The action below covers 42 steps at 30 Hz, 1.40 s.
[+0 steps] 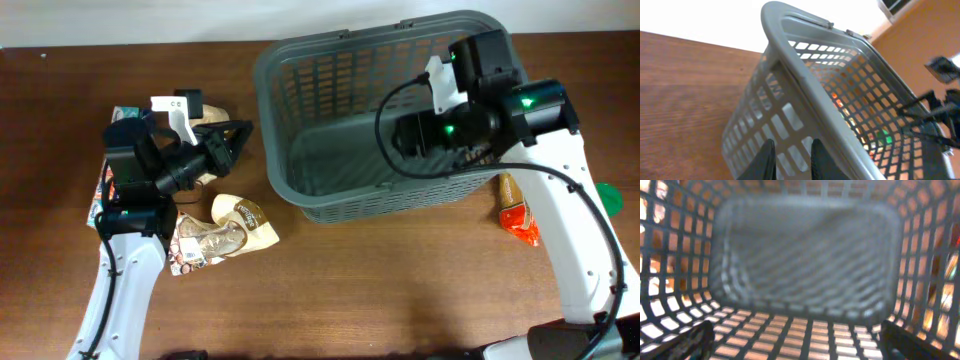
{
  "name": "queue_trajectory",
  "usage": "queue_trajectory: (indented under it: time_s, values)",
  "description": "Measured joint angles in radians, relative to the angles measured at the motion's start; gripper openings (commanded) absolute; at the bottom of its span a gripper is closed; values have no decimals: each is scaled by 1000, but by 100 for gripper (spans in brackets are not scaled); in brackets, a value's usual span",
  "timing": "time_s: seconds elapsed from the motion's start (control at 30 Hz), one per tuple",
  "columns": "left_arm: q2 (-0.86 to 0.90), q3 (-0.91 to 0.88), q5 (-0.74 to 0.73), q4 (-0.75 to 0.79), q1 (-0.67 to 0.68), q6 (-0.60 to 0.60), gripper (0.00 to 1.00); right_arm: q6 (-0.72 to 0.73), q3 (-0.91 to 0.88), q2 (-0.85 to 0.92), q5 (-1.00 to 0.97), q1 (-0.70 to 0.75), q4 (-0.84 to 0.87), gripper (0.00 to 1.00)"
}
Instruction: Pack container
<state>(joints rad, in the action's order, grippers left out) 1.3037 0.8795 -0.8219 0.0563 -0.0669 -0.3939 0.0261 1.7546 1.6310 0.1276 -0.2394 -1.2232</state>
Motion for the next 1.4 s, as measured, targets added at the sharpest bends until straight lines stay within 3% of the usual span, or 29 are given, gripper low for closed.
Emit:
queue_trajectory:
  time_s: [0.13,0.17,0.2,0.23,0.27,0.33,0.63,0.8,0.93,1.13,1.4]
  values:
    - [0,1,-67,-39,0,0,3,-10,0,0,-19,7,37,96]
    - [0,2,-80,-57,0,-1,2,-13,0,0,-23,11,38,85]
    - [0,2,-90,-79,0,-1,2,-17,0,0,-27,19,38,64]
    - [0,3,-103,-122,0,-1,2,-21,2,0,-31,30,37,26]
    - [0,3,-109,-153,0,-3,2,-23,7,0,-34,41,33,14]
    - [0,3,-119,-214,0,-3,2,-24,31,2,-39,73,23,4]
    - [0,4,-109,-399,0,24,2,-24,288,3,-58,184,-22,4]
    - [1,6,-5,-504,0,34,2,39,442,-2,-140,238,-180,4]
    - [1,7,84,-597,0,35,2,100,448,0,-177,358,-334,4]
    - [1,7,149,-679,0,40,2,127,449,0,-187,486,-432,4]
    - [1,7,169,-696,0,54,2,131,335,-1,-80,518,-469,4]
